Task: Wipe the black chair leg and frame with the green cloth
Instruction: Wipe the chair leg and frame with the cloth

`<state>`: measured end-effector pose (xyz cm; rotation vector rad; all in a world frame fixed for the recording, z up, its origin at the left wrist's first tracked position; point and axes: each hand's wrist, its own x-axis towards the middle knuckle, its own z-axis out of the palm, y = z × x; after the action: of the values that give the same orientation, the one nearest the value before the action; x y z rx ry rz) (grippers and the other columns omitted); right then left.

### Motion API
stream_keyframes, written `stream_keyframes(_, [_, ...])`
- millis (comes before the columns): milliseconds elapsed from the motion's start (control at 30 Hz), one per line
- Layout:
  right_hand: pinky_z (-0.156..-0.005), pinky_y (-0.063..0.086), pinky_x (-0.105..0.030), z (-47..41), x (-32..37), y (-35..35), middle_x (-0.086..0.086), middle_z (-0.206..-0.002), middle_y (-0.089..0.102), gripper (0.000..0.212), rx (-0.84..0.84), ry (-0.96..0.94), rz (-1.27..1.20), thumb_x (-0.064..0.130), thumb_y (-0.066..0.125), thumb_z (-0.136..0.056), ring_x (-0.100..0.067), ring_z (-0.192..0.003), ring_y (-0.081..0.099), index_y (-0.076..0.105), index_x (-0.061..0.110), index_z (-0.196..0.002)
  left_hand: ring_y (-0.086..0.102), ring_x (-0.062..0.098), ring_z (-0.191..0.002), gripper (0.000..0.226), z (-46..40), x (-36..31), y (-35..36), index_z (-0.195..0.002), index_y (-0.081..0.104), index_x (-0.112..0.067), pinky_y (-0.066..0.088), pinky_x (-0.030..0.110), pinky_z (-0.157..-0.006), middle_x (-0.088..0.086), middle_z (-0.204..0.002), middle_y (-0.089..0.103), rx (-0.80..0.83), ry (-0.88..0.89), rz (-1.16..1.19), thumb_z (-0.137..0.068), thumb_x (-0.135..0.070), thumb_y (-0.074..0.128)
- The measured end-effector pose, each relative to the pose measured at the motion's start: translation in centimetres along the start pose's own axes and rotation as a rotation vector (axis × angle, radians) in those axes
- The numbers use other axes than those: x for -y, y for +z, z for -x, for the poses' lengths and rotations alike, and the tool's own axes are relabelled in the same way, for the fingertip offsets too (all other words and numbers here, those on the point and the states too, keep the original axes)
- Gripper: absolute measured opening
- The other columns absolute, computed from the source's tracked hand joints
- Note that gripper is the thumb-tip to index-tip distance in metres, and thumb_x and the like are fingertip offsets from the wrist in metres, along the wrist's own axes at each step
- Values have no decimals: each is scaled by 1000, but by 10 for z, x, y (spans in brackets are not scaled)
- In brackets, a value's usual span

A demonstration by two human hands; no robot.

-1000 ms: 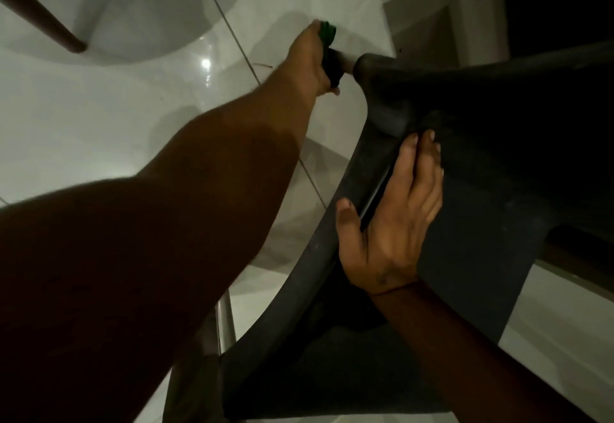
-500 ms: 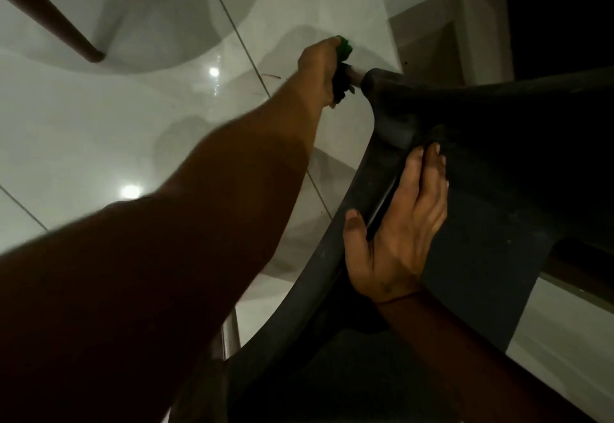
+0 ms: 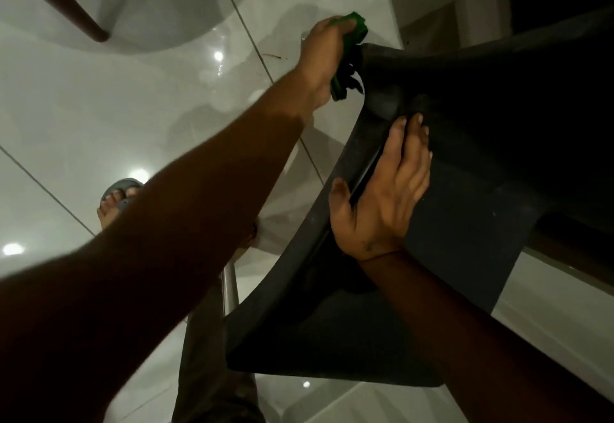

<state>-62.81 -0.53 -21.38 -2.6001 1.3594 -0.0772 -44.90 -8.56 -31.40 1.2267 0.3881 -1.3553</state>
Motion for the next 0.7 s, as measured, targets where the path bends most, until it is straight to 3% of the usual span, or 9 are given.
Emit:
stream_keyframes(133, [-128, 12, -56, 2, -4, 4, -21, -169, 21, 93, -22, -24, 26, 59, 40, -91, -35, -159, 16, 23, 1, -161, 55, 29, -88, 39, -29, -10, 3, -118, 71, -3, 47, 38, -88, 15, -92, 57, -91, -193, -144, -104, -36, 55])
stream_keyframes(167, [-129, 12, -55, 2, -5, 4, -21, -169, 21, 93, -25, -29, 24, 59, 40, -90, -34, -159, 16, 23, 2, -161, 56, 29, -85, 39, -33, -11, 1, -118, 70, -3, 47, 38, -86, 15, -92, 57, -113, -210, -178, -103, -36, 55])
stream_keyframes(233, [-129, 10, -53, 2, -5, 2, -19, -170, 20, 94, -14, -35, 25, 58, 43, -89, -34, -160, 15, 23, 3, -162, 48, 25, -69, 30, -30, -12, -2, -97, 65, -6, 40, 36, -75, 13, -82, 50, -120, -233, -127, -104, -34, 55])
stream_keyframes(300, [-129, 9, -53, 1, -2, -1, -19, -170, 19, 94, 0, -27, 39, 56, 43, -88, -35, -159, 15, 22, 3, -162, 43, 23, -65, 28, -16, -15, -1, -88, 59, -9, 37, 39, -74, 12, -77, 45, -81, -241, -29, -104, -32, 54])
stream_keyframes(367, [-129, 10, -54, -1, 2, -8, -20, -170, 20, 95, 20, -14, 26, 54, 46, -86, -36, -159, 16, 22, 3, -162, 51, 25, -68, 27, 6, -18, 0, -91, 62, -7, 41, 41, -82, 13, -79, 51, -48, -220, 34, -104, -31, 57])
stream_keyframes(500, [-129, 8, -55, -1, 5, -12, -20, -170, 18, 102, 72, -3, -1, 49, 55, -77, -37, -158, 14, 21, 2, -162, 59, 24, -73, 21, 45, -24, 3, -111, 64, -12, 50, 39, -76, 10, -86, 61, 68, -194, 54, -105, -30, 56])
stream_keyframes(667, [-129, 6, -55, -3, 8, -14, -21, -170, 16, 102, 133, 18, -5, 46, 52, -76, -38, -158, 14, 19, 1, -162, 64, 23, -78, 15, 64, -37, 1, -104, 66, -8, 52, 41, -83, 12, -92, 66, 146, 30, -116, -106, -13, 52])
stream_keyframes(700, [-129, 6, -55, -3, 10, -15, -22, -170, 16, 101, 145, 24, 3, 47, 50, -78, -39, -158, 14, 19, 1, -162, 64, 24, -82, 17, 71, -40, -1, -111, 67, -3, 52, 39, -84, 14, -97, 67, 161, 42, -168, -105, -12, 54])
